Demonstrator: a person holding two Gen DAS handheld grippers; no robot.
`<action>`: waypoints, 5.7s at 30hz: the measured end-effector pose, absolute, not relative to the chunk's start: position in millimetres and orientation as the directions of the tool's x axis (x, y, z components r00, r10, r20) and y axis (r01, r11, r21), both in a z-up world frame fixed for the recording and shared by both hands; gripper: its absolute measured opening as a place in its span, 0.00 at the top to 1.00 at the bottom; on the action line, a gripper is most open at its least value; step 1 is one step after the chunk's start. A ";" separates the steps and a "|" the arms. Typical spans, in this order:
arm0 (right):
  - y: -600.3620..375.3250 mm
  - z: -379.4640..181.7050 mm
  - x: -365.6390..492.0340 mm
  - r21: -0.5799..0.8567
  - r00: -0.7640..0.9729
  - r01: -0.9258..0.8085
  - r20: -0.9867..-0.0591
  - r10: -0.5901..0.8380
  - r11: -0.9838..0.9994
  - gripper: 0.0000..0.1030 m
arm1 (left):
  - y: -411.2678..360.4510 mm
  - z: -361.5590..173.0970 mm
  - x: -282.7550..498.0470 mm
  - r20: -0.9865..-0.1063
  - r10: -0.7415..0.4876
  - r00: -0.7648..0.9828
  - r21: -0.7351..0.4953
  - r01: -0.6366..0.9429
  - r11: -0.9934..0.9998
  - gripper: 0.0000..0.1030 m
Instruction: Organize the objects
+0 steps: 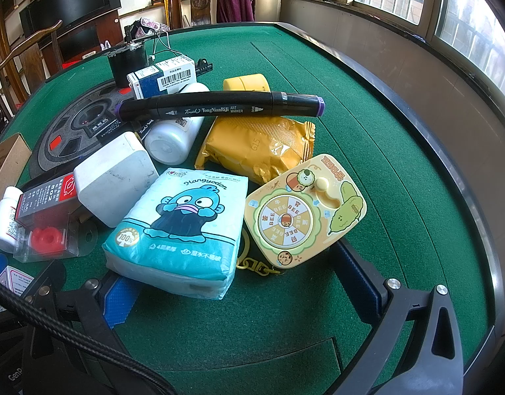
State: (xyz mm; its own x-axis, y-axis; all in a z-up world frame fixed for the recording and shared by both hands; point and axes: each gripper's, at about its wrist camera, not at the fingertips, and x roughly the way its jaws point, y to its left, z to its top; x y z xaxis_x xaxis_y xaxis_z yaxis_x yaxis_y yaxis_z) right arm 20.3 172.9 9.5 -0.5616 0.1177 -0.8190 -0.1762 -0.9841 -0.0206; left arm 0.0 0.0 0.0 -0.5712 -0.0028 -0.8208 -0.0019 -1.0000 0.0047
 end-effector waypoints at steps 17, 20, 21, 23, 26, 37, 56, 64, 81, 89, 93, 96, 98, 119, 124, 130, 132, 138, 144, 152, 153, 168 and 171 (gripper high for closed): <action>172.9 9.6 21.3 -0.021 -0.562 -0.176 -0.819 0.118 -0.984 0.00 | 0.0 0.0 0.0 -0.821 -0.002 -0.571 0.005 -0.002 -1.000 0.01; 172.9 9.5 21.4 -0.021 -0.562 -0.176 -0.819 0.118 -0.984 0.00 | 0.0 0.0 0.0 -0.821 -0.002 -0.571 0.005 -0.002 -1.000 0.01; 172.8 9.4 21.3 -0.021 -0.562 -0.176 -0.819 0.118 -0.984 0.00 | 0.0 0.0 0.0 -0.821 -0.002 -0.571 0.005 -0.002 -1.000 0.01; 172.7 9.3 21.3 -0.021 -0.562 -0.176 -0.819 0.118 -0.984 0.00 | 0.1 0.0 0.0 -0.821 -0.002 -0.571 0.005 -0.002 -1.000 0.01; 172.5 9.0 21.2 -0.021 -0.562 -0.176 -0.819 0.118 -0.984 0.00 | 0.0 0.0 0.0 -0.821 -0.002 -0.571 0.004 -0.003 -1.000 0.01; 172.5 8.9 21.3 -0.021 -0.562 -0.176 -0.819 0.118 -0.984 0.00 | -0.1 0.1 0.0 -0.822 -0.004 -0.570 0.006 -0.001 -1.000 0.01; 176.4 10.6 17.4 -0.022 -0.475 -0.092 -0.878 0.064 -0.996 0.00 | -0.4 0.1 1.6 -0.825 -0.008 -0.565 0.005 0.007 -1.000 0.01; 181.7 19.7 42.6 0.002 -0.496 -0.060 -0.868 0.028 -0.998 0.00 | -25.0 57.0 36.9 -0.749 0.184 -0.637 -0.123 -0.139 -0.983 0.03; 225.2 339.8 74.1 0.091 -0.898 0.068 -0.428 -0.101 -0.994 0.00 | -14.8 283.1 39.8 -0.583 0.186 -0.791 0.106 -0.301 -0.948 0.02; 209.9 327.5 65.8 -0.059 -0.886 0.046 -0.464 -0.013 -0.997 0.00 | -7.7 130.2 37.7 -0.758 0.179 -0.627 -0.010 -0.263 -0.965 0.02; 205.9 249.5 65.1 -0.008 -0.810 0.088 -0.582 -0.067 -0.996 0.00 | -5.0 82.3 44.6 -0.796 0.203 -0.571 -0.086 -0.225 -0.970 0.02; 206.2 202.5 66.5 0.017 -0.785 0.086 -0.614 -0.078 -0.996 0.00 | 6.1 62.8 51.8 -0.791 0.157 -0.591 -0.020 -0.232 -0.973 0.02; 207.1 175.6 69.1 0.081 -0.754 0.108 -0.643 -0.135 -0.991 0.00 | 7.3 52.7 48.9 -0.800 0.142 -0.583 0.005 -0.244 -0.970 0.03; 218.3 81.5 64.9 0.250 -0.615 0.018 -0.760 -0.208 -0.968 0.00 | 1.3 16.7 33.8 -0.853 0.129 -0.505 -0.057 -0.156 -0.986 0.07; 219.5 79.2 64.7 0.246 -0.612 0.012 -0.765 -0.202 -0.969 0.00 | 8.9 13.7 36.9 -0.856 0.089 -0.510 -0.009 -0.156 -0.988 0.02; 220.0 76.3 63.4 0.248 -0.608 0.002 -0.769 -0.198 -0.969 0.00 | 8.1 12.2 35.4 -0.856 0.084 -0.511 -0.010 -0.146 -0.989 0.01; 219.9 75.6 63.2 0.244 -0.608 -0.002 -0.770 -0.193 -0.970 0.00 | 7.6 11.8 34.8 -0.856 0.085 -0.510 -0.013 -0.143 -0.990 0.01; 224.3 74.2 63.4 0.232 -0.610 -0.020 -0.773 -0.172 -0.972 0.00 | 9.3 11.9 33.5 -0.855 0.076 -0.513 -0.013 -0.126 -0.992 0.03; 228.1 68.0 62.4 0.207 -0.598 -0.047 -0.790 -0.138 -0.977 0.00 | 17.7 21.8 48.4 -0.826 0.129 -0.548 -0.033 -0.182 -0.983 0.56; 218.0 69.3 58.0 0.270 -0.581 0.004 -0.783 -0.222 -0.963 0.00 | -13.4 55.4 67.4 -0.763 0.268 -0.588 -0.206 -0.171 -0.963 0.56; 214.5 68.8 54.8 0.297 -0.572 0.015 -0.781 -0.251 -0.955 0.00 | -16.9 59.8 68.7 -0.758 0.264 -0.597 -0.207 -0.164 -0.964 0.56; 153.3 60.5 -6.2 0.440 -0.489 -0.016 -0.787 -0.377 -0.898 0.00 | -64.5 64.5 93.0 -0.729 0.268 -0.630 -0.243 -0.128 -0.962 0.56; 150.2 51.6 -21.3 0.471 -0.454 -0.084 -0.803 -0.388 -0.878 0.06 | -71.4 63.2 94.1 -0.724 0.277 -0.632 -0.255 -0.127 -0.958 0.56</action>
